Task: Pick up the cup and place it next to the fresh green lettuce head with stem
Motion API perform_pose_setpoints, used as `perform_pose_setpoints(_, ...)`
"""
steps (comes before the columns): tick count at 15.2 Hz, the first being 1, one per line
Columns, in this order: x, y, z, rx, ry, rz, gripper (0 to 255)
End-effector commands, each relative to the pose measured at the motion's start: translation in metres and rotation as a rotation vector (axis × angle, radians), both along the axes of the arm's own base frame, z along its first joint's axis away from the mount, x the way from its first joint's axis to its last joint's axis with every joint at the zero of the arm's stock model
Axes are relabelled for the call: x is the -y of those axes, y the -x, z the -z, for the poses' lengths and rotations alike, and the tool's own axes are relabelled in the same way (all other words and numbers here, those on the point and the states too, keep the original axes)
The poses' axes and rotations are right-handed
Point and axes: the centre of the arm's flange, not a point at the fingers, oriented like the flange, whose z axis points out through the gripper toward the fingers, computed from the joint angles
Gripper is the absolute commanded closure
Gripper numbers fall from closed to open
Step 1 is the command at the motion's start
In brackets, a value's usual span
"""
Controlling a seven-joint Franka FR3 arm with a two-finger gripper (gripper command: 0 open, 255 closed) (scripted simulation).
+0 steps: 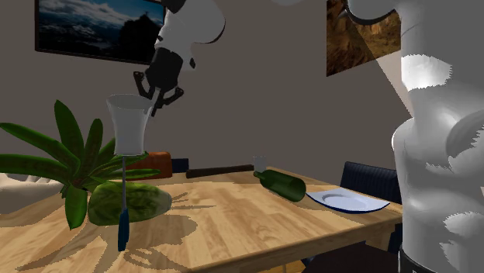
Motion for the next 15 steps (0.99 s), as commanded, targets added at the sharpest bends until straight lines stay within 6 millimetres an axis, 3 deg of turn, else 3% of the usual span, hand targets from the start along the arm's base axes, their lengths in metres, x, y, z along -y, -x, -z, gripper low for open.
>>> perform_pose_setpoints(1, -0.025, 0.004, -0.002, 0.001, -0.001, 0.002, 255)
perform_pose_setpoints(14, -0.195, 0.032, -0.002, 0.001, -0.001, 0.002, 255)
perform_pose_setpoints(15, -0.200, 0.033, -0.002, 0.001, -0.001, 0.002, 255)
